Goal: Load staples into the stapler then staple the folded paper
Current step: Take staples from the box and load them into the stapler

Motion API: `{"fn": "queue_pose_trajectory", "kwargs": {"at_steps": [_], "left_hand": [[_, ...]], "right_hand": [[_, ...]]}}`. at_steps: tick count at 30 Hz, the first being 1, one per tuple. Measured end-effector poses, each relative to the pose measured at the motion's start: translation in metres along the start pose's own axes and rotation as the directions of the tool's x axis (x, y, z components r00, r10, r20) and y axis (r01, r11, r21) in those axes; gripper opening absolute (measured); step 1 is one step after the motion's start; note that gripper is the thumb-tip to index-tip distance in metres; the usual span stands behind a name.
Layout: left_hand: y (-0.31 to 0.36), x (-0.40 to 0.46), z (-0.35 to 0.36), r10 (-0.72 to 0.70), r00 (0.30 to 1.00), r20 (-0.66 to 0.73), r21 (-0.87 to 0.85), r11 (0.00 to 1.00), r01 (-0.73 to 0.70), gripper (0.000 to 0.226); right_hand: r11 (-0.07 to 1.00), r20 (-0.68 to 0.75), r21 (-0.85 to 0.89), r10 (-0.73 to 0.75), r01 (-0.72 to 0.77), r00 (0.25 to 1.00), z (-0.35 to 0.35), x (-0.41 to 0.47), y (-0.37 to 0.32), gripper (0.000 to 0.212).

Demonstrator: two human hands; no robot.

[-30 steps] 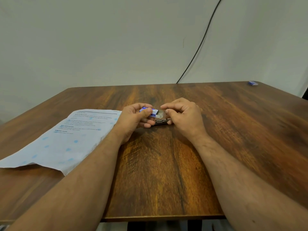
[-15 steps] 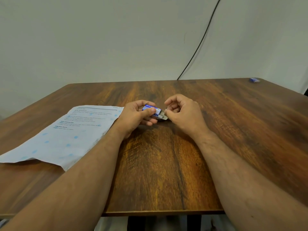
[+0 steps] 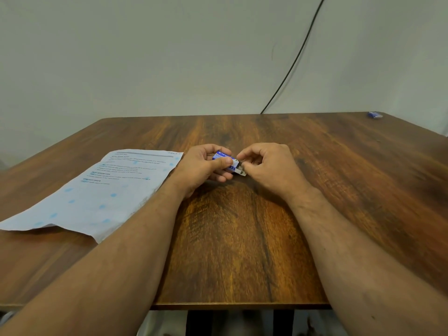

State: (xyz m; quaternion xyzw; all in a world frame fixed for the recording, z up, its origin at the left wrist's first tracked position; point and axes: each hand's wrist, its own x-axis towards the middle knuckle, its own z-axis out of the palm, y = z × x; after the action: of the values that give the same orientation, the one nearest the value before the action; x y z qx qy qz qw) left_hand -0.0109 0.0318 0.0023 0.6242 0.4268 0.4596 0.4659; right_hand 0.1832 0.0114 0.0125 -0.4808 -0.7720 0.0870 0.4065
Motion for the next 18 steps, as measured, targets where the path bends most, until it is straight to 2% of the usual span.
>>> {"fn": "queue_pose_trajectory", "kwargs": {"at_steps": [7,15,18], "left_hand": [[-0.0011,0.0006,-0.0006,-0.009,1.000,0.008,0.010,1.000,0.009,0.017],[-0.0013,0.0009,-0.0021,-0.007,1.000,0.004,-0.028,1.000,0.007,0.016],[-0.0011,0.0008,-0.0025,-0.005,1.000,0.005,-0.037,0.999,0.005,0.016]], "right_hand": [[0.998,0.043,0.003,0.069,-0.069,0.997,-0.0006,0.0041,0.0021,0.014],[0.964,-0.013,0.216,0.161,-0.154,0.987,-0.0009,0.0016,-0.0032,0.015],[0.964,-0.035,0.224,0.152,-0.141,0.988,-0.0008,0.0012,-0.0032,0.017]]}}
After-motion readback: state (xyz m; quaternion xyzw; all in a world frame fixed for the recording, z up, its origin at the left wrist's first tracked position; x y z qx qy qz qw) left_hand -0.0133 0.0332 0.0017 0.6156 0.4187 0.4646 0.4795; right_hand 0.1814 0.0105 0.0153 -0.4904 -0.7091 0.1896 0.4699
